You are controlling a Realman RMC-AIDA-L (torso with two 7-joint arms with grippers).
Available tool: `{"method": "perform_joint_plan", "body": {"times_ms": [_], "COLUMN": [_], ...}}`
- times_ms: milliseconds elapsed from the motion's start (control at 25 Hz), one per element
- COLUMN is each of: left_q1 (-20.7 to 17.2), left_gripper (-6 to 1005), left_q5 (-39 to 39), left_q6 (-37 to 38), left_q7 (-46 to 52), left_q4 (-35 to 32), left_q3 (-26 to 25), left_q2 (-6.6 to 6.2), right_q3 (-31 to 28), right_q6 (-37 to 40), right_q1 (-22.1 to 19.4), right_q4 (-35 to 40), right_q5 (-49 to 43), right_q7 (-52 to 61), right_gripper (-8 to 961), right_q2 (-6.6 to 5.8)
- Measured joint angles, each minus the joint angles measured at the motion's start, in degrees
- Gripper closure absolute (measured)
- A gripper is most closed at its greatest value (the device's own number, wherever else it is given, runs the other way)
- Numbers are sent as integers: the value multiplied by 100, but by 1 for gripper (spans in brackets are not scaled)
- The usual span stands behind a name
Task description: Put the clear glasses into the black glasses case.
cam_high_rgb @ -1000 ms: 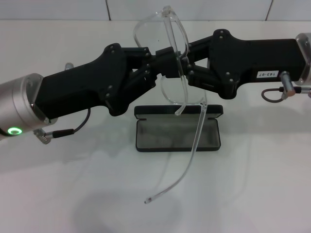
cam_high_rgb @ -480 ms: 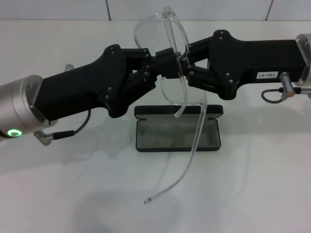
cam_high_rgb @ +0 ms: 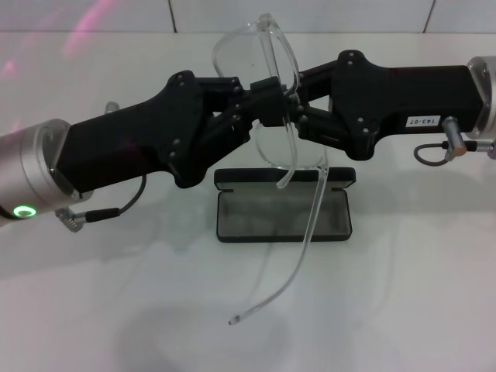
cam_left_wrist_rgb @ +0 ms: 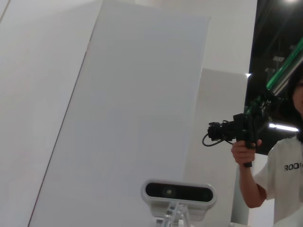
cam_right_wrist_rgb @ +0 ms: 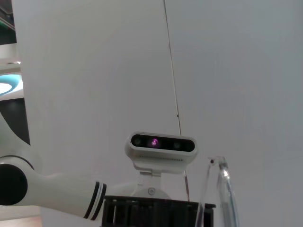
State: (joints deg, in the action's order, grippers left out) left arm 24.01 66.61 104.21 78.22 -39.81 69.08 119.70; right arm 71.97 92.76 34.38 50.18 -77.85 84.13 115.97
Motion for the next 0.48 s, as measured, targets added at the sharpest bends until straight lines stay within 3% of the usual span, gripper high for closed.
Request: {"method": "perform_joint_plan", "body": {"times_ms": [480], "left_q1": [-1], "left_gripper": [940], "left_q5": [3], "left_q6": [-37], "left_q7": [-77], "left_q4": [128], "left_q3": [-9], "left_q2": [0], "right_q3": [21], "right_q6": [14], "right_q1": [42], "right_q4": [0], "right_q5": [9], "right_q7": [-2], "right_gripper": [788], "right_q2": [4]}}
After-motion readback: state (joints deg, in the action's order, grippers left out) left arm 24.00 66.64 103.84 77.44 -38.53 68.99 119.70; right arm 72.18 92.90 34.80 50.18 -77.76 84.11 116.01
